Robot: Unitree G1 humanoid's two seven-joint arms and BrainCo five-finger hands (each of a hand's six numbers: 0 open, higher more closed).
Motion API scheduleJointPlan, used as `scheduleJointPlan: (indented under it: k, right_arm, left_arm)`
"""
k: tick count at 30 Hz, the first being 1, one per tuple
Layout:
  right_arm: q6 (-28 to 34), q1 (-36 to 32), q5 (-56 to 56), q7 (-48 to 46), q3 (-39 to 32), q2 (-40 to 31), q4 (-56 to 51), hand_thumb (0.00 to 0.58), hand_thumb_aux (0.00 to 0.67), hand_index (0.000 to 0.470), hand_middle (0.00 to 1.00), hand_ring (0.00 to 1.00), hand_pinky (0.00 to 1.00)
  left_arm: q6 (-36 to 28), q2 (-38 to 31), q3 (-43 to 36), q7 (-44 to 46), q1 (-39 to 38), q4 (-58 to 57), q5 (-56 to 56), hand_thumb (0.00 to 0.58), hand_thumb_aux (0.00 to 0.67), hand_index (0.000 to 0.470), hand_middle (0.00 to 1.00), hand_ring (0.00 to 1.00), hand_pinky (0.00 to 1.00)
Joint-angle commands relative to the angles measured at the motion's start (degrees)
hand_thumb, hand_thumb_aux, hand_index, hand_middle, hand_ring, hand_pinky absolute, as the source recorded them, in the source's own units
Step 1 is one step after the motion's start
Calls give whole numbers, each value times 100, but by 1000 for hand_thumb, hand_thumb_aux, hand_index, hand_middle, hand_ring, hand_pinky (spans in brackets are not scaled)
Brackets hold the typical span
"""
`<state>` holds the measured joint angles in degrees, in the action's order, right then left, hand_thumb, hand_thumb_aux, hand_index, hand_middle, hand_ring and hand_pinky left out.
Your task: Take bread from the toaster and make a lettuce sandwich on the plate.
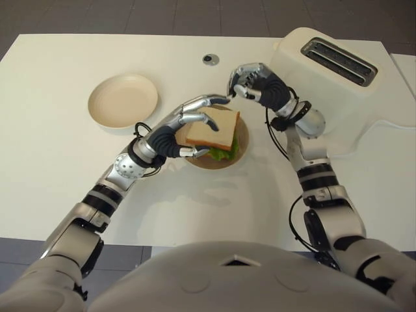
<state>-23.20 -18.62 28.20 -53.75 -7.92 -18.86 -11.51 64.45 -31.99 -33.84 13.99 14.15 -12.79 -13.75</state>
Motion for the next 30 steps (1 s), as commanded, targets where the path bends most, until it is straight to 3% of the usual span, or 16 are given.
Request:
scheduleJointPlan:
  k: [1,5,10,11,12,13,16,18,23,24,25,26,27,28,29,30]
  right_arm:
    - [96,1249,384,-2270,-672,-1050,964,580,670,470,1000,1000,1000]
    - [-61,1410,-468,-2711,-1025,-1297,573,580,670,470,1000,1000,1000]
    - [-245,1506,-1327,-2756,-1228,-1584,168,580,670,470,988,988,988]
    - [-284,1443,-1612,-2569,-1252,-1584,15,580,670,470,757,757,757]
    - [-341,1309,-2051,-2210,-1285,-1512,-260,580,670,470,682,682,682]
    - [-429,1095,-2578,-1697,-1327,-1378,-659,580,670,470,682,682,682]
    - [-672,321,-3672,128,-1312,-800,-1868,580,670,470,714,714,714]
    - [-845,-84,-4068,1169,-1251,-542,-2418,580,670,470,725,725,725]
    - [-1336,-667,-4282,2713,-966,-152,-3119,580,670,470,702,702,702]
    - [-1440,-772,-4270,2954,-874,-98,-3216,580,670,470,702,702,702]
    - [-1528,-856,-4263,3153,-794,-52,-3300,580,670,470,702,702,702]
    - [-1585,-932,-4213,3336,-697,8,-3381,580,670,470,678,678,678]
    - [-1646,-994,-4129,3466,-600,64,-3427,580,670,470,490,490,490]
    - [-1717,-1030,-3995,3520,-492,116,-3413,472,381,267,0,0,0]
    - [-1803,-1052,-3788,3521,-360,170,-3340,0,0,0,0,0,0]
    - [-1899,-1056,-3511,3467,-200,228,-3214,0,0,0,0,0,0]
  left_arm:
    - [2,-756,-963,1791,-354,233,-904,580,670,470,1000,1000,1000]
    - [-250,-620,-938,2651,-390,-777,-114,580,670,470,1000,1000,1000]
    - [-387,-347,-639,3017,-345,-1470,527,580,670,470,1000,1000,1000]
    - [-458,-254,-540,2948,-311,-1635,730,580,670,470,1000,1000,1000]
    - [-537,-151,-425,2847,-264,-1823,979,580,670,470,1000,1000,1000]
    - [-649,-54,-326,2686,-196,-2026,1284,580,670,470,1000,1000,1000]
    - [-1091,177,-77,1836,127,-2666,2392,580,670,470,1000,1000,1000]
    - [-1521,301,76,680,519,-3130,3225,580,670,470,1000,1000,1000]
    - [-2159,548,403,-1873,1191,-3683,4418,580,670,470,1000,1000,1000]
    - [-2132,608,507,-2313,1252,-3681,4539,520,455,319,953,953,953]
    - [-2095,664,603,-2649,1300,-3682,4606,420,318,223,835,835,835]
    - [-2028,701,676,-2994,1341,-3657,4703,209,134,94,722,722,722]
    - [-1856,755,792,-3179,1344,-3609,4631,0,0,0,412,412,412]
    - [-1520,815,952,-3164,1284,-3486,4340,0,0,0,43,43,43]
    - [-1116,876,1115,-3005,1179,-3282,3856,0,0,0,0,0,0]
    - [-735,923,1224,-2723,1047,-3018,3214,0,0,0,0,0,0]
